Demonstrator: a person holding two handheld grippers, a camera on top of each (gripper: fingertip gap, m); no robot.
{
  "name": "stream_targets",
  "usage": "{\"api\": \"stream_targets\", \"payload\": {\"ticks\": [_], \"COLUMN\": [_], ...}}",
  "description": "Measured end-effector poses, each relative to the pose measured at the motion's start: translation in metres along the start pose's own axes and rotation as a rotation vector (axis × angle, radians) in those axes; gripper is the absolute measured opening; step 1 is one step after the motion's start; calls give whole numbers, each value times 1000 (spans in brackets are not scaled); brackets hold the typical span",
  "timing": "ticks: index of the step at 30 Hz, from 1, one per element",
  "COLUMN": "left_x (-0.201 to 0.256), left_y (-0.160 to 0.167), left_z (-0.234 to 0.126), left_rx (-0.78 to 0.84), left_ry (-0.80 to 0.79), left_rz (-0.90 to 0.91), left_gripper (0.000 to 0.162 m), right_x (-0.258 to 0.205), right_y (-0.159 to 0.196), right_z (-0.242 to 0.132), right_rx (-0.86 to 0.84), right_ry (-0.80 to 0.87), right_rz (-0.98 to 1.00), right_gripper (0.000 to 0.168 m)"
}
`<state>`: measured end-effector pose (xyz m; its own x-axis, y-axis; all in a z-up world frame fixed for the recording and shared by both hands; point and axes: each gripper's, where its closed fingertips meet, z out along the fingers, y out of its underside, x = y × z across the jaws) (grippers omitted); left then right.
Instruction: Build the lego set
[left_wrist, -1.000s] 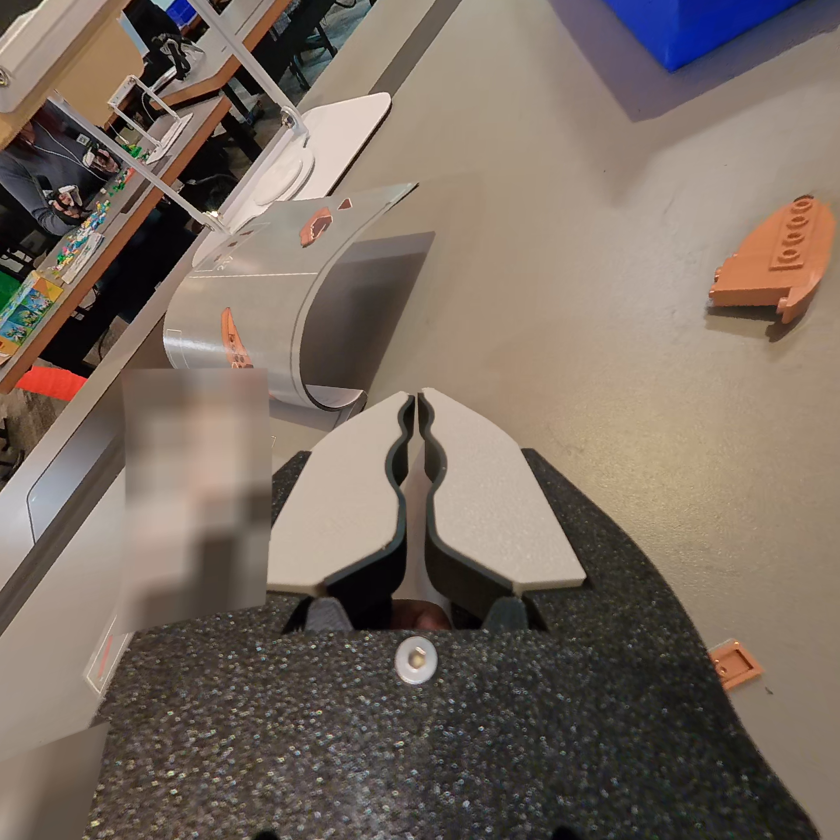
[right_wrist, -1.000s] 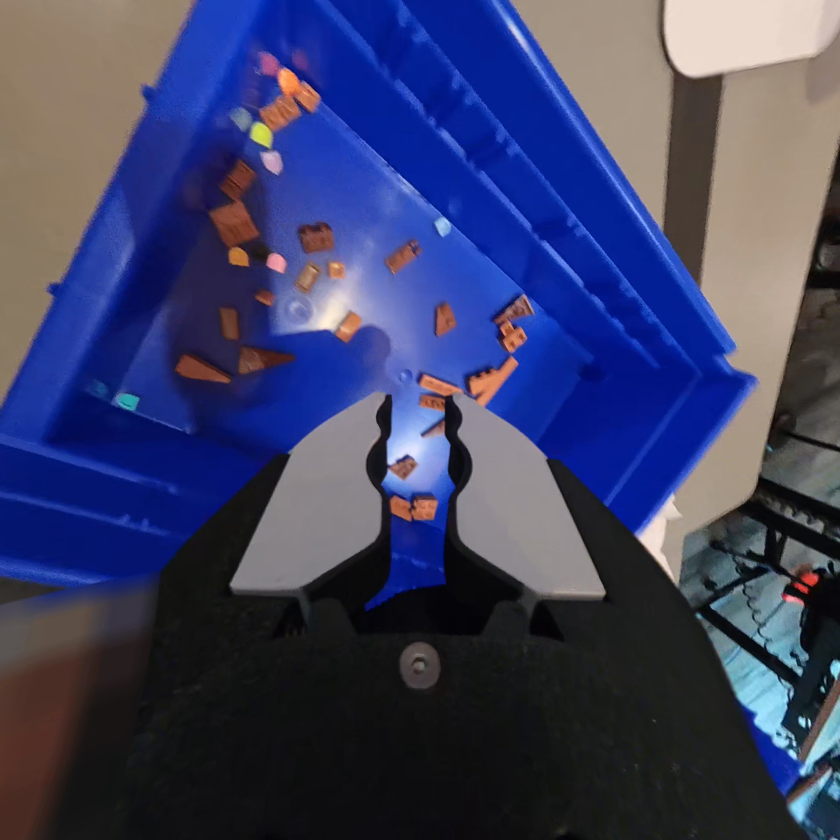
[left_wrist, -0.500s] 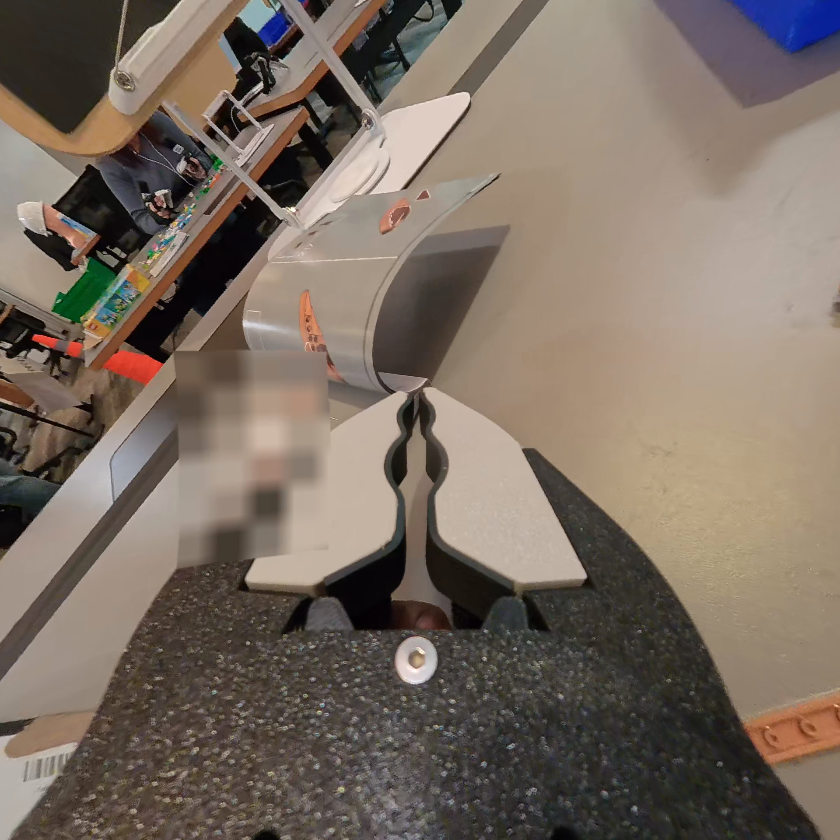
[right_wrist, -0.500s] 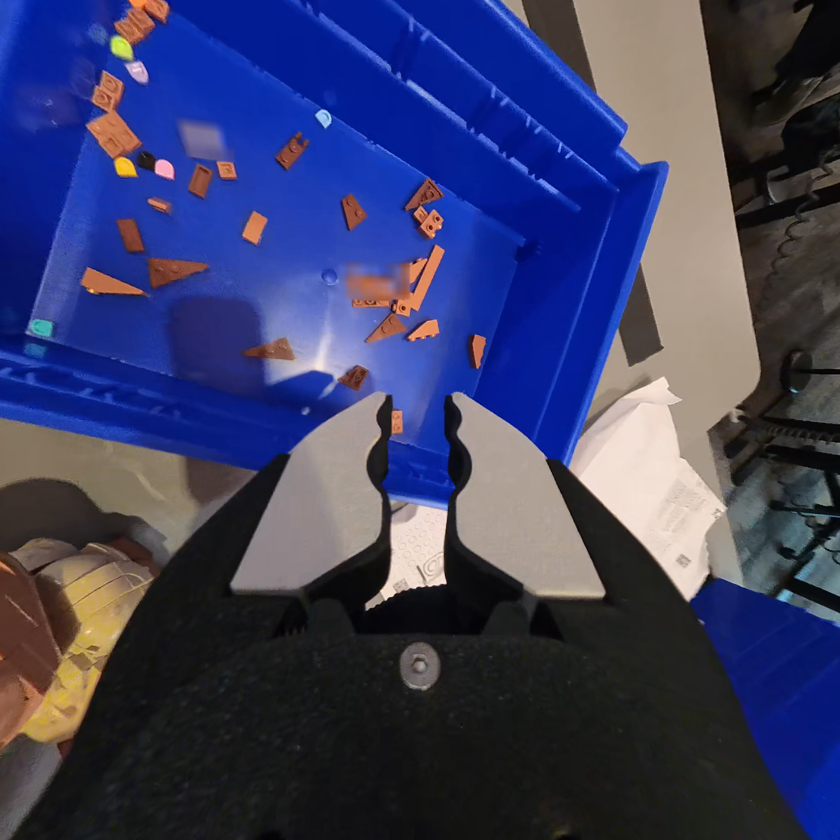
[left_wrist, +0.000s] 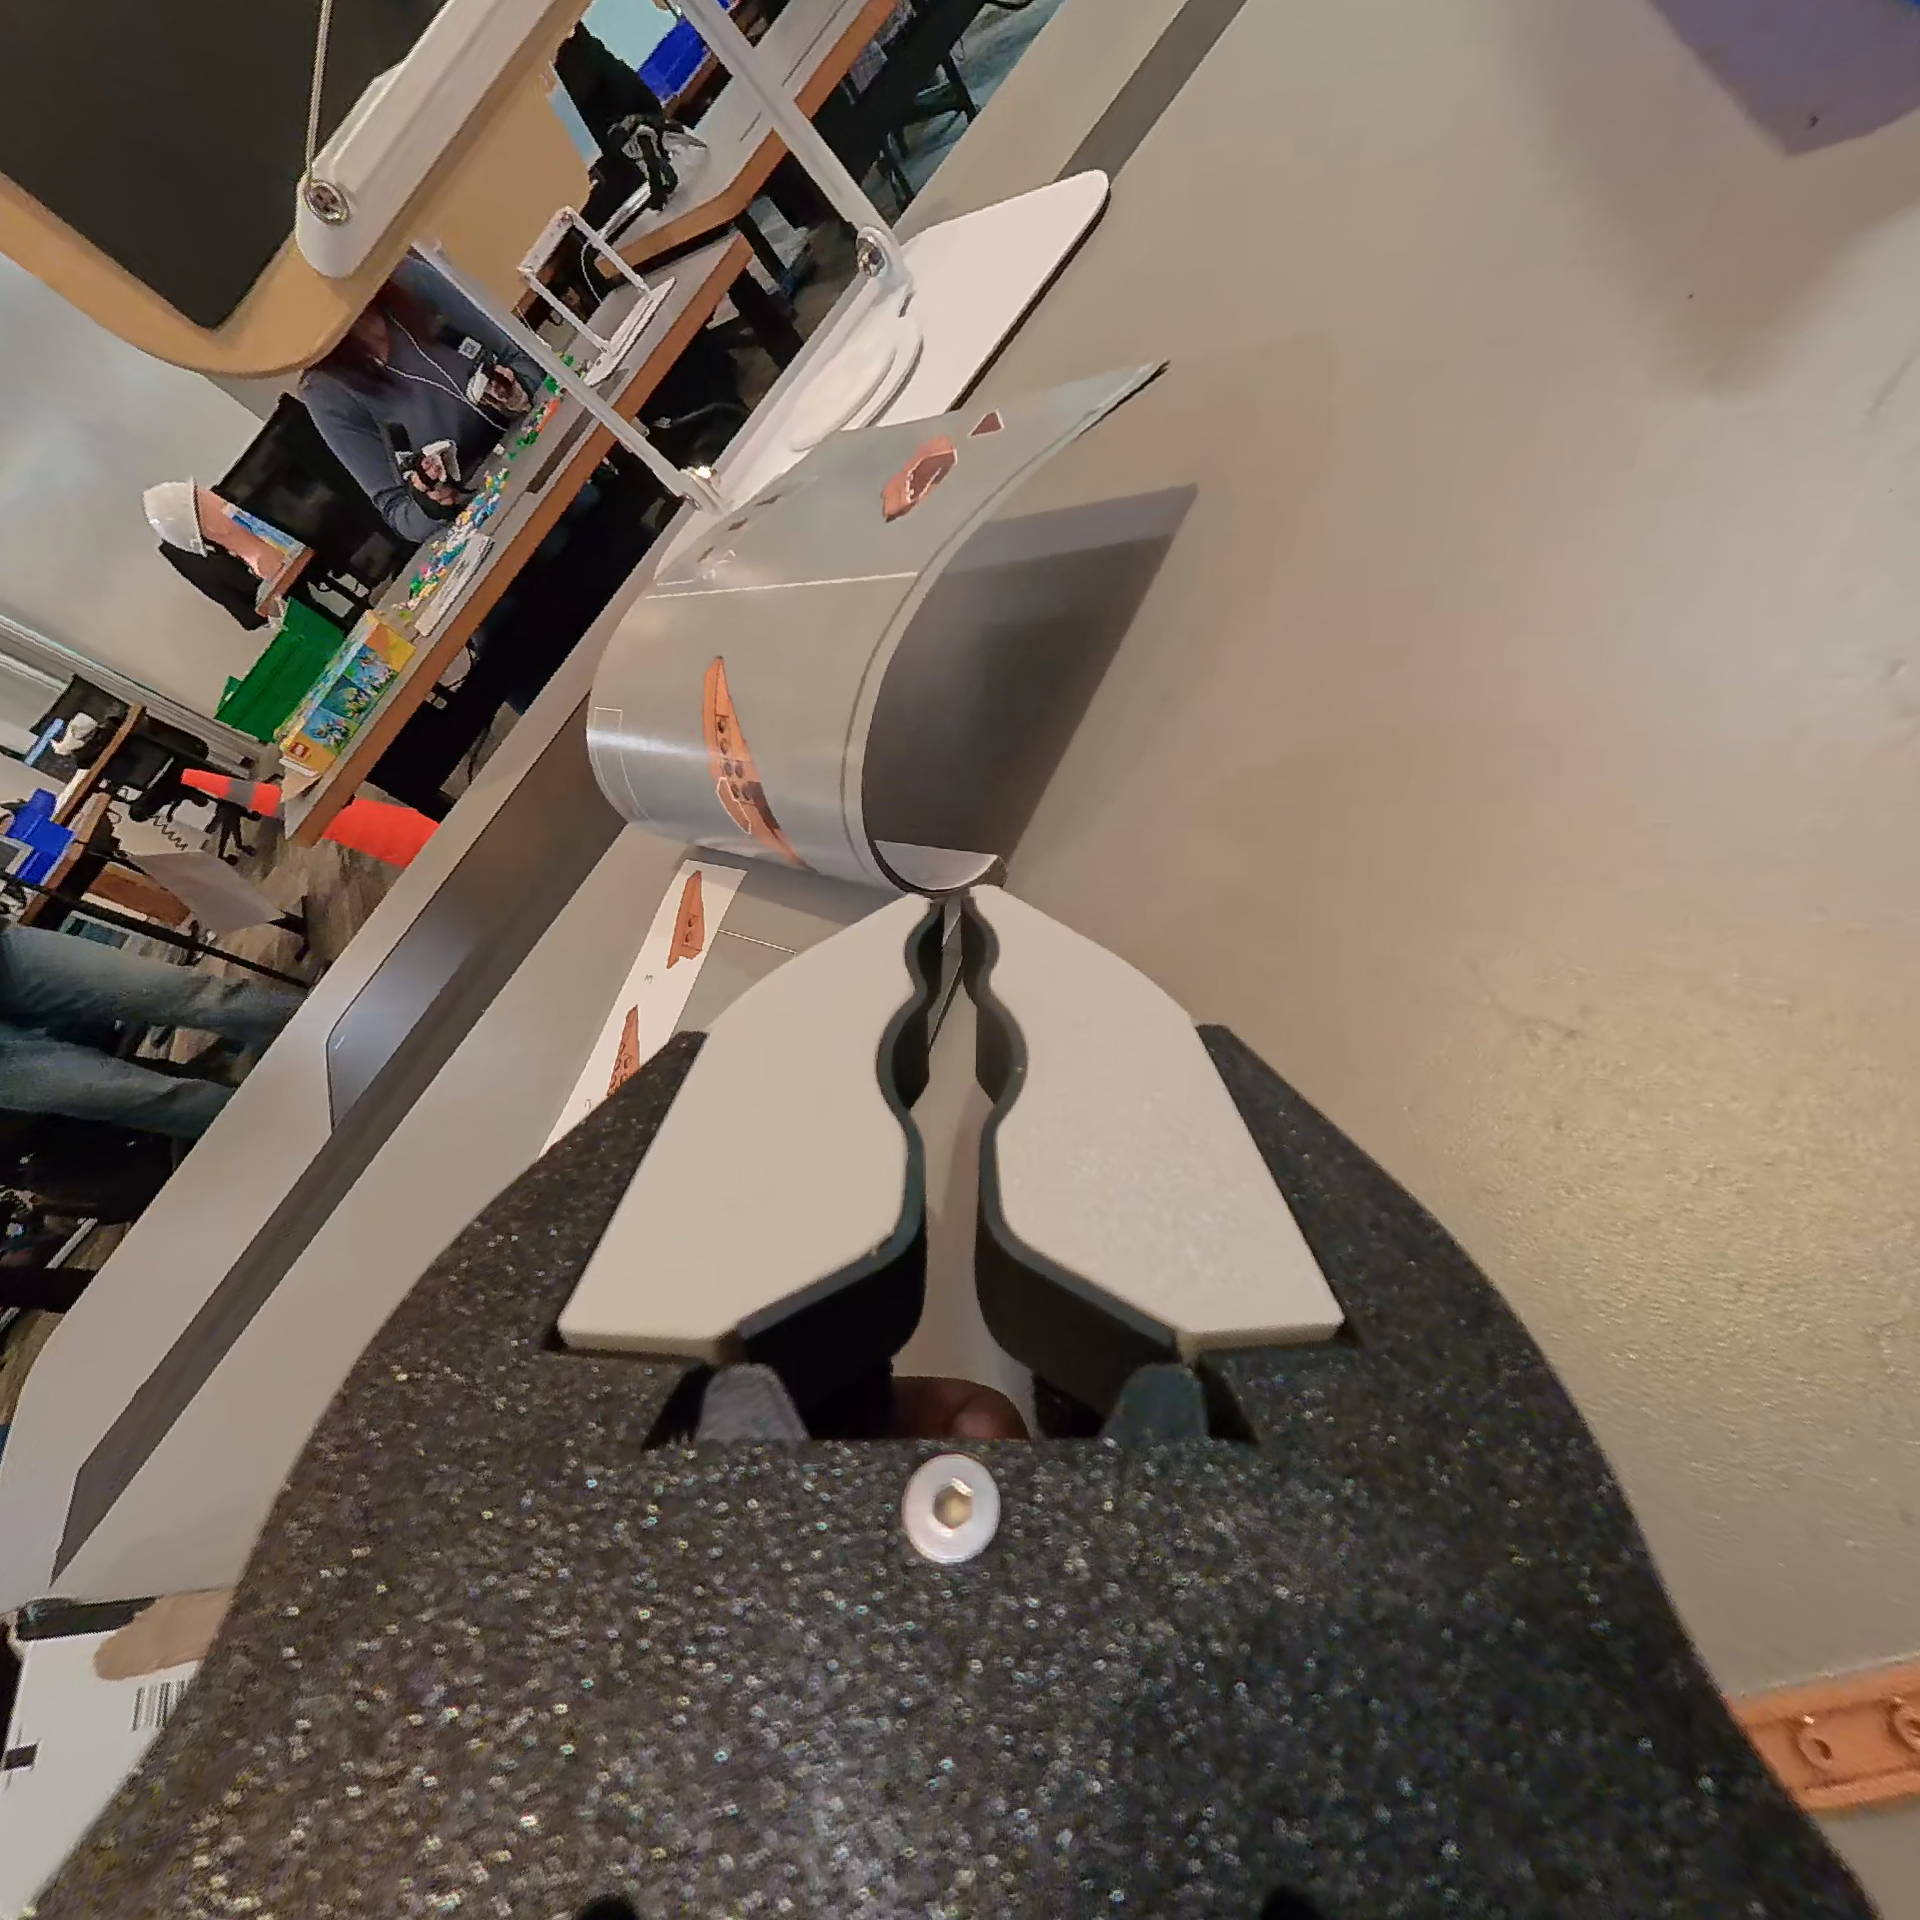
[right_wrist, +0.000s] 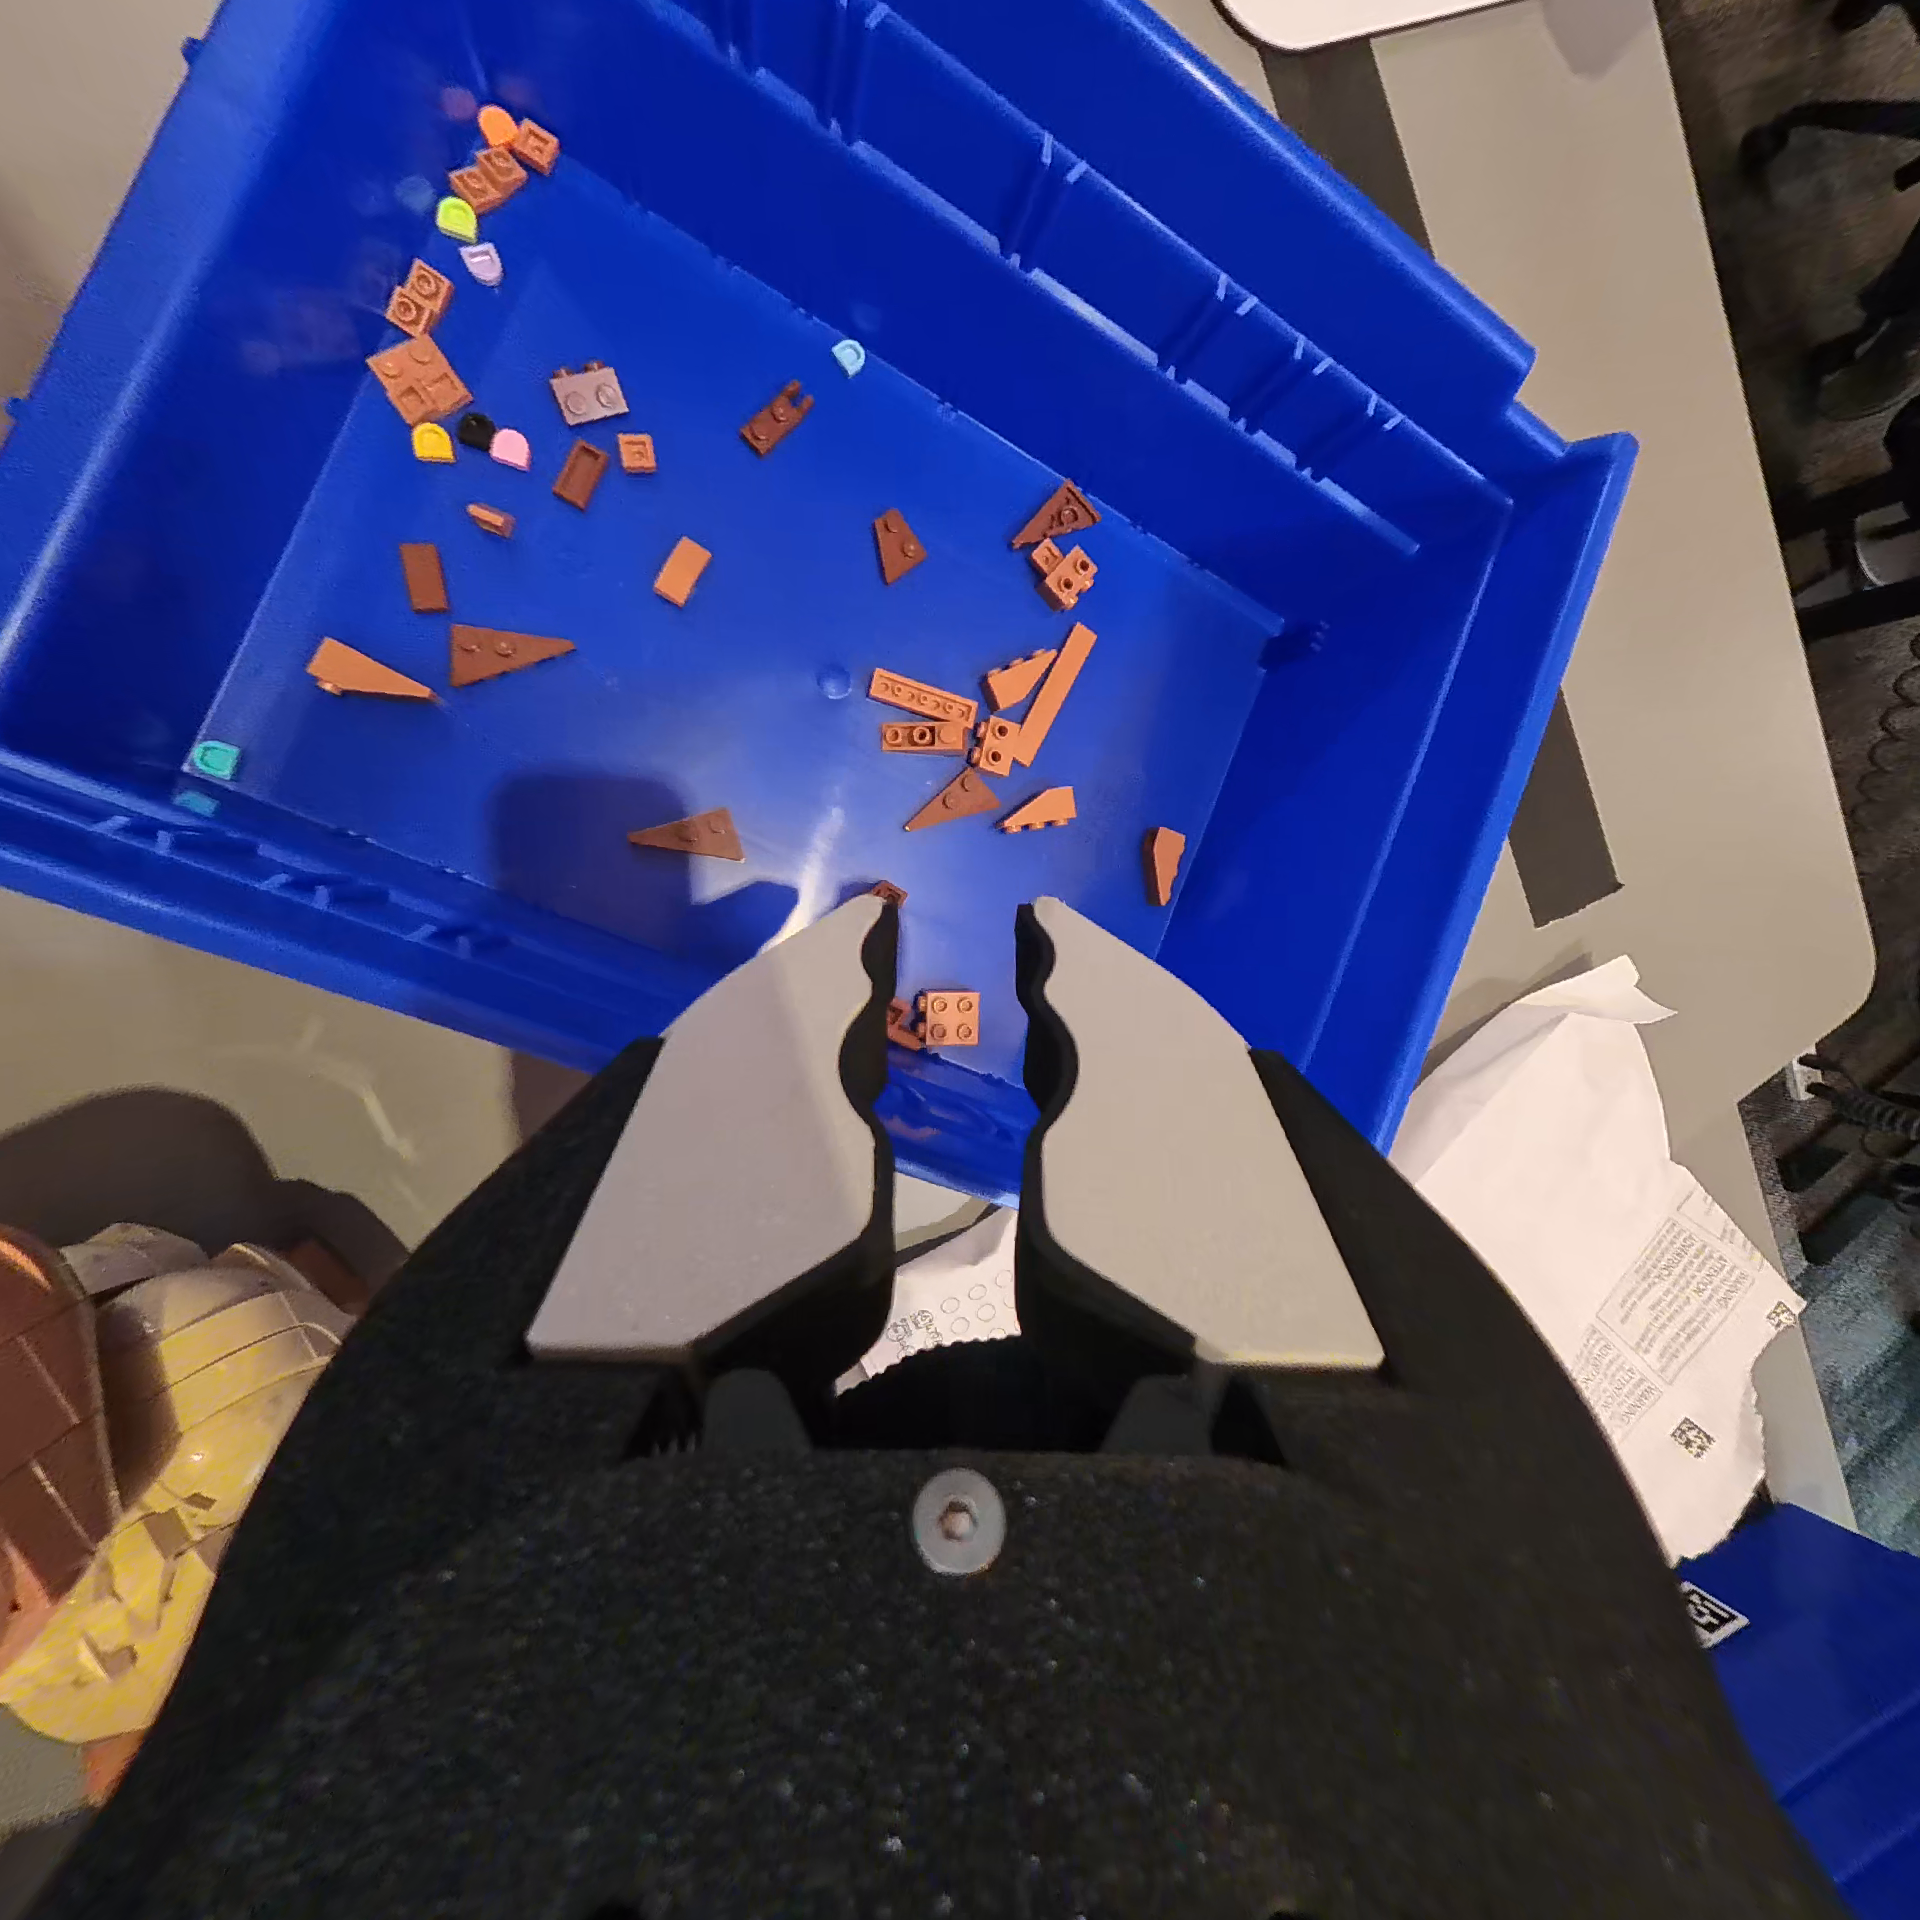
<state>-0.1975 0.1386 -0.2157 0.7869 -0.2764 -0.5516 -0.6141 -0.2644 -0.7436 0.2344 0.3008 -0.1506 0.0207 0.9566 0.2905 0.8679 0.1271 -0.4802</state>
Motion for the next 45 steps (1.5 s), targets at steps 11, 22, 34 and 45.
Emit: {"api": "stream_targets", "payload": {"ticks": [11, 22, 34, 45], "left_x": [0, 1, 8, 17], "left_y": [0, -1, -8, -34], "left_z": [-1, -1, -4, -23], "left_rx": [7, 7, 54, 155], "left_ry": [2, 9, 47, 62], "left_rz": [7, 14, 19, -29], "left_gripper": [3, 3, 3, 3], "right_x": [-3, -5, -27, -117], "right_y": [-1, -6, -54, -148], "right_z": [1, 4, -9, 3], "right_rx": [1, -8, -25, 191], "right_ry": [-8, -18, -5, 88], "right_rz": [6, 4, -24, 138], "right_gripper": [22, 22, 22, 17]}}
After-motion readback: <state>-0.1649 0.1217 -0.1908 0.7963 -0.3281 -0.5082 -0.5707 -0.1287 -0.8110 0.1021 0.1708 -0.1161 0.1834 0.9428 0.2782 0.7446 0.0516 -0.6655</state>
